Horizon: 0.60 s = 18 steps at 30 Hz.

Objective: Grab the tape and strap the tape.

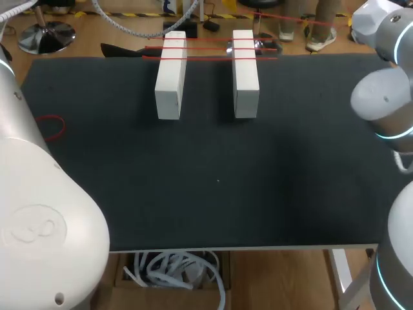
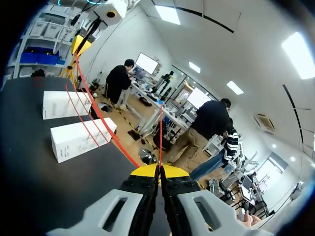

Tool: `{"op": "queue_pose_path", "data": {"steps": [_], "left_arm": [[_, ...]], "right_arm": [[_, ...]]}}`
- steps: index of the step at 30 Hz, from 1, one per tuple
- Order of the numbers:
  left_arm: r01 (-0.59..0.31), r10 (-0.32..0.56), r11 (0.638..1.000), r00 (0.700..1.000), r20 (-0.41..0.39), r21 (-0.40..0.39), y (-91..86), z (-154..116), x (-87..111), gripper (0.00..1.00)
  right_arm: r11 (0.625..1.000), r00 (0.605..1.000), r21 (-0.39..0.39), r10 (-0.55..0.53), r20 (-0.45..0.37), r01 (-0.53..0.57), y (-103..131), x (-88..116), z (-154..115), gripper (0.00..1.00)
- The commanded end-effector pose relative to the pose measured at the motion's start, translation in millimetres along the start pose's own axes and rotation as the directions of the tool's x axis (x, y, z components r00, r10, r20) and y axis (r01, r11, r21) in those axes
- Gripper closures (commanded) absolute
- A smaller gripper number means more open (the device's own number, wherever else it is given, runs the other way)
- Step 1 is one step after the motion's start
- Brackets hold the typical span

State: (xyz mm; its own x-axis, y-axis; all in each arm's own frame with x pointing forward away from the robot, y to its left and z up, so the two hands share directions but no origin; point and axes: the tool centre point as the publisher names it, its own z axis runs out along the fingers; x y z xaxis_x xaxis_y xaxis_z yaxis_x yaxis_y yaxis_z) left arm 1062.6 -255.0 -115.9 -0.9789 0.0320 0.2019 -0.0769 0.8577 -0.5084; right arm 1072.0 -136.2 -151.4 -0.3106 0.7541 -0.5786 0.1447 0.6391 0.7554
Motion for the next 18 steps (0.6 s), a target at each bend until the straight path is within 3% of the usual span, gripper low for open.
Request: {"op": "queue_pose_path", "data": {"steps": [1, 6, 18], "left_arm": [[0.002, -0.002, 1.0, 1.0, -0.003, -0.006, -0.5, -2.0, -0.5, 1.0], [0.002, -0.002, 1.0, 1.0, -0.003, -0.006, -0.5, -2.0, -0.5, 1.0], [0.002, -0.002, 1.0, 1.0, -0.003, -0.006, -0.5, -2.0, -0.5, 1.0]], "right_arm": [[0.998, 1.0, 0.057, -0.001, 0.002, 0.001, 2.6, 0.2, -0.3, 1.0], [0.998, 1.0, 0.054, -0.027, 0.009, 0.027, 6.6, 6.5, 5.4, 1.0], [0.992, 0.992, -0.001, -0.125, -0.002, 0.125, 44.3, 31.8, 21.3, 1.0]]}}
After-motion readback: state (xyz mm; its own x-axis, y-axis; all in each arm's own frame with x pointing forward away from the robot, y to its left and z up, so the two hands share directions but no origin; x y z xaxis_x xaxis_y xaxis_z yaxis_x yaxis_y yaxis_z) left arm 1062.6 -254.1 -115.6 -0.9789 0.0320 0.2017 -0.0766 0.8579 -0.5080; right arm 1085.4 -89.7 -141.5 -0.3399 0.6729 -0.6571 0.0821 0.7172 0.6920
